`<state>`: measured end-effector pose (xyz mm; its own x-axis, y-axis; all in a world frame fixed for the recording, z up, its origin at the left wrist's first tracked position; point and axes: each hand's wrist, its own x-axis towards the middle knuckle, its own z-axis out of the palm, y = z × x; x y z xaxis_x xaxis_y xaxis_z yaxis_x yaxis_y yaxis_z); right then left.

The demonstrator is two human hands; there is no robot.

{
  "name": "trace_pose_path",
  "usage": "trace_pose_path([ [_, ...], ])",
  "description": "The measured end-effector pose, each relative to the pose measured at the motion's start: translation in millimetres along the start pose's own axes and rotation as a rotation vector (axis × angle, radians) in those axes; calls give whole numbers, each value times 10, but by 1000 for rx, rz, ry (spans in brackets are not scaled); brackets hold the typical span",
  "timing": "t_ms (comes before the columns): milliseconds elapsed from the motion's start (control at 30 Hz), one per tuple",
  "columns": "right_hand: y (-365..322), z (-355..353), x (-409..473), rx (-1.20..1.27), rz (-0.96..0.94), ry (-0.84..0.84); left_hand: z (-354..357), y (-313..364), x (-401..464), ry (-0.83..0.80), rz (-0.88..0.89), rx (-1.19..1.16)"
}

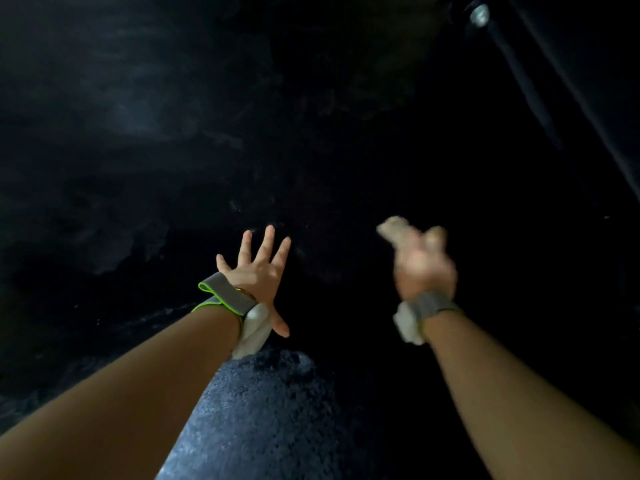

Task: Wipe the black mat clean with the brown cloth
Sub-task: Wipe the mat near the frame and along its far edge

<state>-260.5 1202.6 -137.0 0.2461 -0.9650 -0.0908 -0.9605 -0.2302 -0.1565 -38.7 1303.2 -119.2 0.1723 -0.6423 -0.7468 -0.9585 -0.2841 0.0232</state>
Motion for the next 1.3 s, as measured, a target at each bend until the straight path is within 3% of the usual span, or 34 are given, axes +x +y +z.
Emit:
trace_pose_path([
  [67,324,-40,83,3,222,32,-10,3,-4,-1,-6,9],
  [133,270,-22,36,18,231,21,-34,26,-5,-15,-20,17],
  [200,-50,57,-165,22,137,-1,-53,26,-4,-14,-38,22],
  [300,-490,135,-669,171,-98,-168,-46,32,-34,20,-40,14],
  [400,-468,98,-879,200,-263,-300,-71,32,-79,1,-50,-18],
  [467,-38,63,-720,169,-192,-175,-77,147,-170,0,-50,-46],
  [567,650,-137,-425,45,153,-34,152,425,-456,-1,25,-128],
  [667,847,-179,-390,65,252,-14,519,664,-696,-73,76,-62],
  [767,436,-54,-658,18,208,-55,689,782,-683,-87,30,41],
  [867,-103,82,-1087,236,51,-40,692,823,-655,-98,21,44],
  [933,-92,148,-1148,270,-28,19,681,804,-660,-97,20,45],
  [967,14,147,-1101,254,-48,-29,669,800,-663,-101,16,50],
  [1000,106,108,-1048,241,-19,-125,666,804,-658,-109,15,53],
  [1067,557,27,-791,79,102,-7,665,843,-643,-120,12,56],
  [1133,991,-23,-560,83,269,60,675,880,-624,-112,4,66],
  [1200,1033,-48,-514,54,261,88,676,892,-618,-106,2,72],
  [1300,559,20,-824,100,192,28,661,886,-636,-109,13,71],
])
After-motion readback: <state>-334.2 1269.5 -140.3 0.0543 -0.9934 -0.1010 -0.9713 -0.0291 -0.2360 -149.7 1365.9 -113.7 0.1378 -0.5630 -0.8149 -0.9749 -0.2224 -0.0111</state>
